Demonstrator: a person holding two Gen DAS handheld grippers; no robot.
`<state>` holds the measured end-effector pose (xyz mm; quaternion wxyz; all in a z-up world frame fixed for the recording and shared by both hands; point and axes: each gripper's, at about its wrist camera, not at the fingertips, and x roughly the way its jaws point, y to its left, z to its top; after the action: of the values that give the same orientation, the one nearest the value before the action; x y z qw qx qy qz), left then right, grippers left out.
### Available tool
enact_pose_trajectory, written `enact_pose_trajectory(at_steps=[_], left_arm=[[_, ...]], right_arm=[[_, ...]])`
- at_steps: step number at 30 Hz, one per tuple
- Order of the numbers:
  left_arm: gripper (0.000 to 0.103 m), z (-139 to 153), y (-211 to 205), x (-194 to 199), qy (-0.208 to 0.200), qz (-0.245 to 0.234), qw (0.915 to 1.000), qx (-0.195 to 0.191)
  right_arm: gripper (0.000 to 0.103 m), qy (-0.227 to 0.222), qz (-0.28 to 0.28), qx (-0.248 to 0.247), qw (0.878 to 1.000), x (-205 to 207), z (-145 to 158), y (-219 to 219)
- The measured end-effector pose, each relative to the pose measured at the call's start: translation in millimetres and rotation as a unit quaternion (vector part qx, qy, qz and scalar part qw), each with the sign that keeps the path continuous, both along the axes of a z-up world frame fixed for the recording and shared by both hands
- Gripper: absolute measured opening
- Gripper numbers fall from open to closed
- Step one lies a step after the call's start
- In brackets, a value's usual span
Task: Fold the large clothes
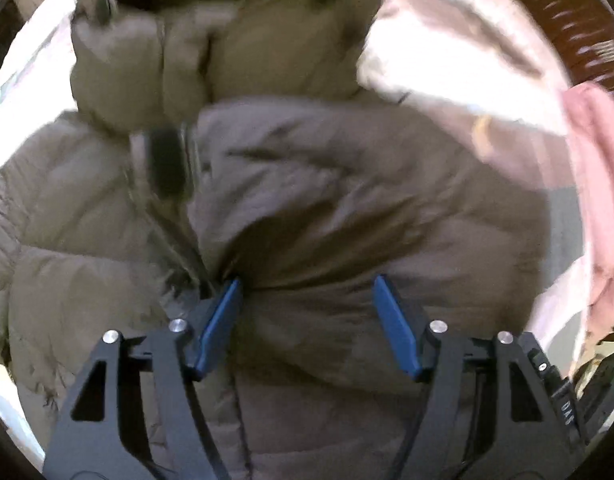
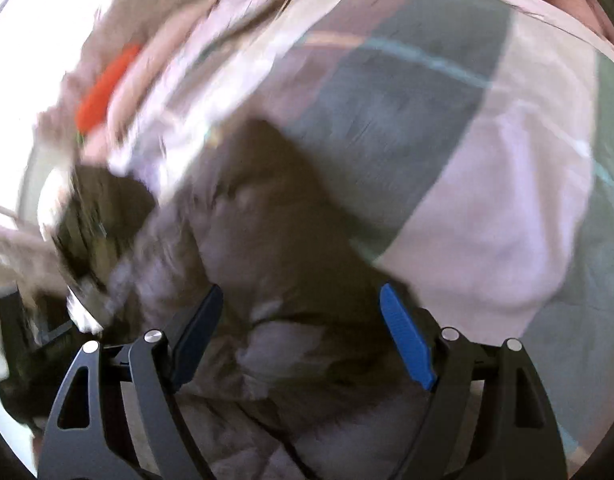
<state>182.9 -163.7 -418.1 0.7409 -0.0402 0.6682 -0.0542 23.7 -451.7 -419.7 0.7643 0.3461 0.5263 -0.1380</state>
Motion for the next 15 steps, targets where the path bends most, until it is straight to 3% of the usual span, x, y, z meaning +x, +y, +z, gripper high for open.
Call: enact_pose_trajectory(at_steps=[2,4,7,11,15], left_arm=[[0.07,-14,10,1,0.017,0.008,0.9993,0.032],[0.07,-7,28,2,0.003,0.025,0.9981,0.056],[0.07,15,80,3,-0.021,0.084,0.9891,0.119],[0.069,26,121,3,-0.004,0.122,0.9906,0.063],[0.077,29,106,-1,-0.004,0.089,0.9959,-0.017]], right_arm=[[0.081,0.04,0.011,0.004,0.999,3,-23,7],[0.081,0.035,0.019,-0.011,0.999,-2,-21,8],[0.081,0.037,0.013,-0.023,0.999,-13,-13,5],[0.081,0.019,-0.011,-0.015,1.0,-17,-1,2],[0.082,-0.035,-0.019,-0.012,0.999,-15,19,16]])
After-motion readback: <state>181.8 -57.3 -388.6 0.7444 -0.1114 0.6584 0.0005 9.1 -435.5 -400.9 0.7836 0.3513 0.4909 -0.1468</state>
